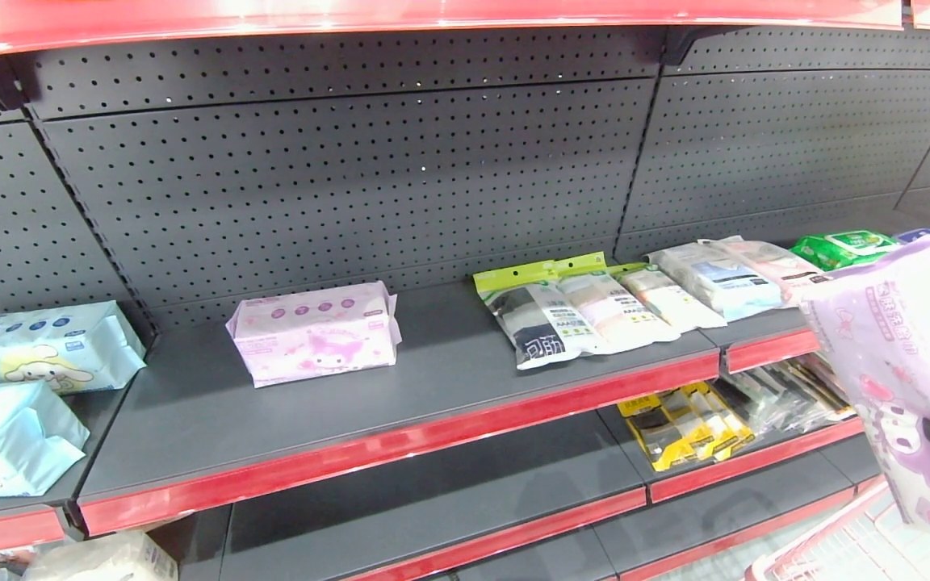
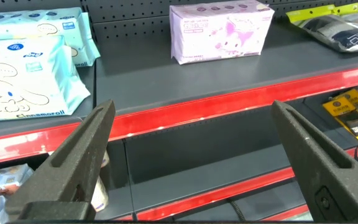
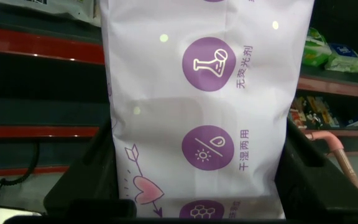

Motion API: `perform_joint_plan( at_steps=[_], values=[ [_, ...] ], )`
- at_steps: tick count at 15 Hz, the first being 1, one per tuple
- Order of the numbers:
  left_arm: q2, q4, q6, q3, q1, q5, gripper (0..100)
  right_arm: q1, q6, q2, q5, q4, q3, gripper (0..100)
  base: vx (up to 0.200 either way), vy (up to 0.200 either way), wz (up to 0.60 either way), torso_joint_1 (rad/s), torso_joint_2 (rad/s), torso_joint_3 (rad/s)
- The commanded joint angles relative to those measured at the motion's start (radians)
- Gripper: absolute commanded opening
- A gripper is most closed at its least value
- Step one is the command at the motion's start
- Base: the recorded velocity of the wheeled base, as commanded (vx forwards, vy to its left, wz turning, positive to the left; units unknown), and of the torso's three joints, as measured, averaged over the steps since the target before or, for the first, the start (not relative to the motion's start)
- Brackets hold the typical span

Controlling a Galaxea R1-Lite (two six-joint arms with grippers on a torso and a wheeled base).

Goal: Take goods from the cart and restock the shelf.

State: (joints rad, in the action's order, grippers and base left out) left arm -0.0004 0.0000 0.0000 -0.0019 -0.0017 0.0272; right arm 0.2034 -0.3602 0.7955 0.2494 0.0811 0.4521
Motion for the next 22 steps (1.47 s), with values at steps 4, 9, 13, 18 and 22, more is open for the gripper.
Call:
perform_joint_plan(
  at_steps=[4, 9, 13, 18, 22],
  values=[
    [0.000, 0.000, 0.000, -0.001, 0.000, 0.000, 100, 0.001, -0.006, 0.004, -0.001, 0.000, -0.004, 0, 0.000, 0.000, 0.60, 0.002, 0.00, 0.004],
    [0.000, 0.000, 0.000, -0.001, 0.000, 0.000, 100, 0.001, -0.009, -0.009, -0.001, -0.001, -0.012, 0, 0.000, 0.000, 0.24, 0.004, 0.00, 0.001],
    [0.000, 0.000, 0.002, 0.000, 0.000, 0.003, 100, -0.045, 0.015, -0.013, -0.002, 0.000, -0.021, 0, 0.000, 0.000, 0.00, 0.000, 0.00, 0.000],
    [0.000, 0.000, 0.003, 0.000, 0.000, 0.007, 100, -0.094, 0.250, -0.038, -0.021, 0.000, -0.036, 0, 0.000, 0.000, 0.00, 0.000, 0.00, 0.000],
    [0.000, 0.000, 0.000, 0.000, 0.000, 0.007, 100, -0.099, 0.245, -0.088, -0.035, -0.014, -0.046, 0, 0.050, 0.000, 0.00, 0.001, 0.00, 0.002]
  ],
)
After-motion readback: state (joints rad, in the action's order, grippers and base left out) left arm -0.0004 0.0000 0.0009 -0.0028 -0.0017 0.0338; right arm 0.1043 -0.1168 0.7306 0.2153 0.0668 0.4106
